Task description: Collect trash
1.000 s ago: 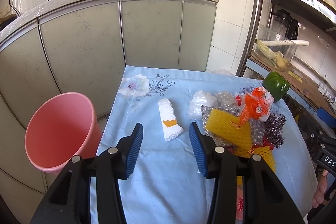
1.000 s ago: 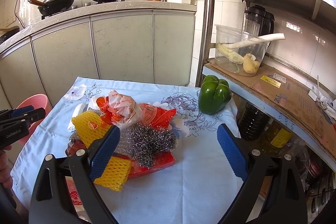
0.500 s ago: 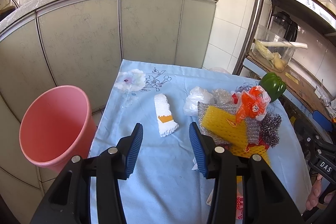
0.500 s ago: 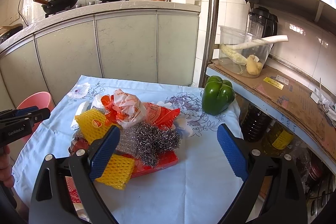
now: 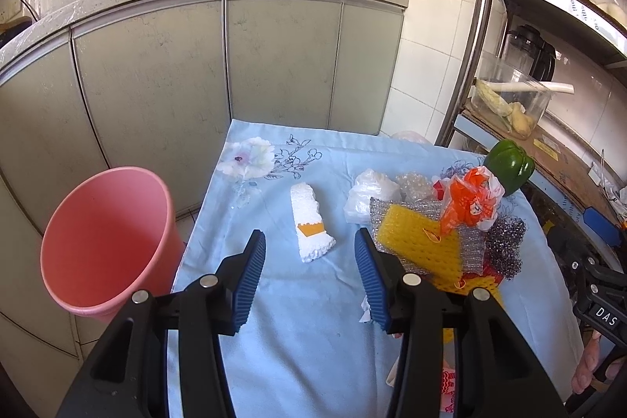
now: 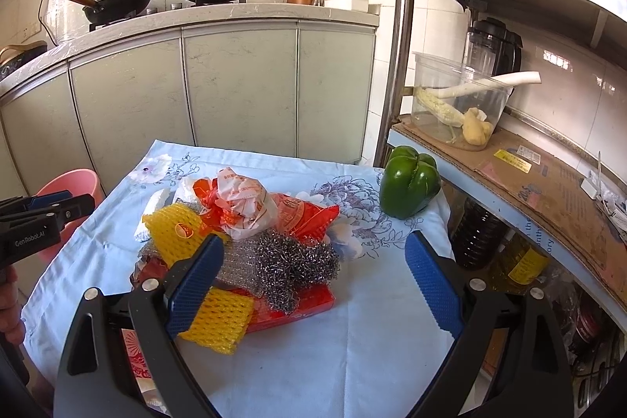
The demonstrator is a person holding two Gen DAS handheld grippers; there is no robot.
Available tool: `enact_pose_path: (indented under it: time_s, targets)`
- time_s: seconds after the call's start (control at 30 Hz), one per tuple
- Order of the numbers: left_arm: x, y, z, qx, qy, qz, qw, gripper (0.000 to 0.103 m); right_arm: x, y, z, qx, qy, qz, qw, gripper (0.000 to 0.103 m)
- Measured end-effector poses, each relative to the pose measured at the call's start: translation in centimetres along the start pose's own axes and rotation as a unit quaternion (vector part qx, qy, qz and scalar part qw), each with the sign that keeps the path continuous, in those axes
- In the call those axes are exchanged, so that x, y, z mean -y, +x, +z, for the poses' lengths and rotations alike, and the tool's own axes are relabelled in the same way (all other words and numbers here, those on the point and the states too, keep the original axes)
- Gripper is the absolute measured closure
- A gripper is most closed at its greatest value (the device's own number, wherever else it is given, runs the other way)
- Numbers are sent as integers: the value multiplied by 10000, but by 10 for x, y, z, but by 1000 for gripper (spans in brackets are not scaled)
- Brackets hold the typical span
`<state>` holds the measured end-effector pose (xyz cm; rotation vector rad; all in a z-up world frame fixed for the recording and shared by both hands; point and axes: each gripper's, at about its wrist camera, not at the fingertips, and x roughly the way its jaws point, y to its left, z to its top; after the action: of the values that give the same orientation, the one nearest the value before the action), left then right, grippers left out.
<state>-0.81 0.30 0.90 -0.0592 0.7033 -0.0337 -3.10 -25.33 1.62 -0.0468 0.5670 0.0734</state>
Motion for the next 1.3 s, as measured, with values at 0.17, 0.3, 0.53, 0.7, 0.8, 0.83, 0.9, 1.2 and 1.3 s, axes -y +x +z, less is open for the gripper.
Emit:
enact_pose_path:
  time_s: [0.17, 0.3, 0.53, 0.7, 0.8, 0.83, 0.9, 1.2, 1.3]
  targets:
    - [-1, -1, 0, 43, 11, -15, 10000, 54, 1, 0, 0, 11, 18, 22, 10000, 12]
    - [-5, -5, 1, 142, -16, -127, 9998, 52, 2, 2, -1, -59, 15, 43, 10000, 16]
    - [-23, -9, -1, 133, -157, -386, 9990, 50, 12, 2, -5, -134, 70, 49, 9999, 21]
    - [-35, -1, -8, -126, -322, -397, 9986, 50, 18, 5, -11, -252, 172, 134, 9994, 26]
    - [-38, 4, -10, -226, -358, -438, 9981, 50, 21, 7, -14, -305, 209, 180, 9992, 31]
    - [-38, 6, -10, -249, -333, -423, 9982, 50, 22, 8, -14, -326, 226, 204, 9990, 33]
    - [-36, 12, -8, -315, -306, -400, 9982, 53, 23, 10, -15, -354, 265, 232, 9988, 33]
    - [-17, 41, 7, -552, 7, -328, 9979, 54, 25, 20, -13, -443, 354, 448, 9974, 33]
    - [-16, 50, 10, -646, -40, -342, 9973, 54, 22, 25, -11, -500, 364, 574, 9964, 33]
